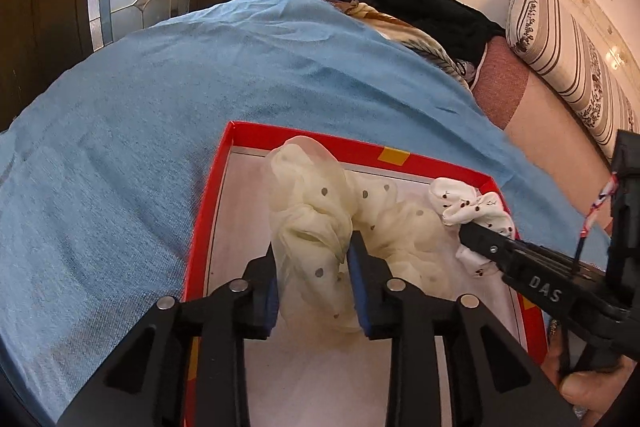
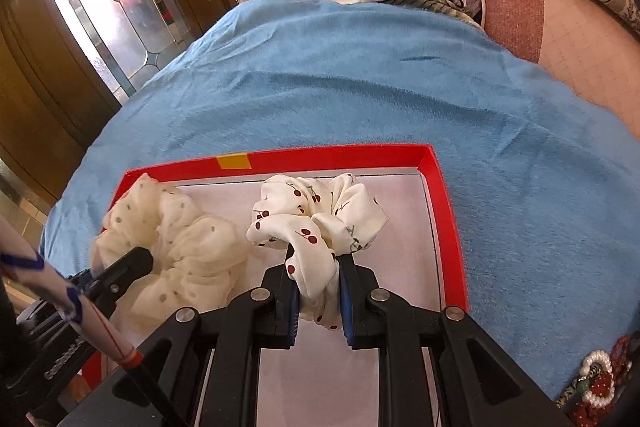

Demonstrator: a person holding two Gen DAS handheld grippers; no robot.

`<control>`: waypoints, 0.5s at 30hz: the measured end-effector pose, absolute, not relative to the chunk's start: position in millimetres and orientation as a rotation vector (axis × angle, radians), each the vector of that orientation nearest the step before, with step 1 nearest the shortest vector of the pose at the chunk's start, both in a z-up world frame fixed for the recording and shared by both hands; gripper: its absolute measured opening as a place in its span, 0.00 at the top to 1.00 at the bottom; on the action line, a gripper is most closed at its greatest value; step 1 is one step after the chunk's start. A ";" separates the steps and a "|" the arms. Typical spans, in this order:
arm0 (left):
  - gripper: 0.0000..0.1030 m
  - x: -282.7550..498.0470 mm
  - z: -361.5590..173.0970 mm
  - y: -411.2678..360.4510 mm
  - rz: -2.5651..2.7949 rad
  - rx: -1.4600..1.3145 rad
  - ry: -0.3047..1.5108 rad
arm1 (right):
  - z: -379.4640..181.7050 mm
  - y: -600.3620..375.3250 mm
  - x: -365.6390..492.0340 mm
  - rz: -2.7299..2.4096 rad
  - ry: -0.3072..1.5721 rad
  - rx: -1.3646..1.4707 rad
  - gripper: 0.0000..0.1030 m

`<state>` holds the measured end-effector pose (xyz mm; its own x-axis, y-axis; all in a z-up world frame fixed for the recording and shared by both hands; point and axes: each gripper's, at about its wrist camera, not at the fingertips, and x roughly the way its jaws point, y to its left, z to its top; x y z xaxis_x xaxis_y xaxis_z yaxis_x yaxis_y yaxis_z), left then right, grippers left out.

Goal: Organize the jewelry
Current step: 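Lower both scrunchies into the box and open both grippers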

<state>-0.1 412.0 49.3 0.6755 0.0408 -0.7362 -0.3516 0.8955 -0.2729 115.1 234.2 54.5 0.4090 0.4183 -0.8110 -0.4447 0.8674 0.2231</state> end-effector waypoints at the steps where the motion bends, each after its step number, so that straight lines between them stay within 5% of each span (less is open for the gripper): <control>1: 0.70 -0.1 49.5 412.4 0.226 -0.416 0.802 | 52.9 234.1 116.2 0.540 1.016 -0.026 0.82; 6: 0.44 -2.7 53.8 411.7 0.234 -0.412 0.774 | 49.9 231.2 119.1 0.535 1.025 -0.009 0.63; 10: 0.42 -4.3 53.4 412.5 0.240 -0.418 0.770 | 52.7 225.7 115.3 0.519 0.996 -0.033 0.44; 15: 0.42 -7.3 53.2 411.6 0.248 -0.424 0.765 | 48.3 207.0 104.9 0.479 0.976 -0.036 0.45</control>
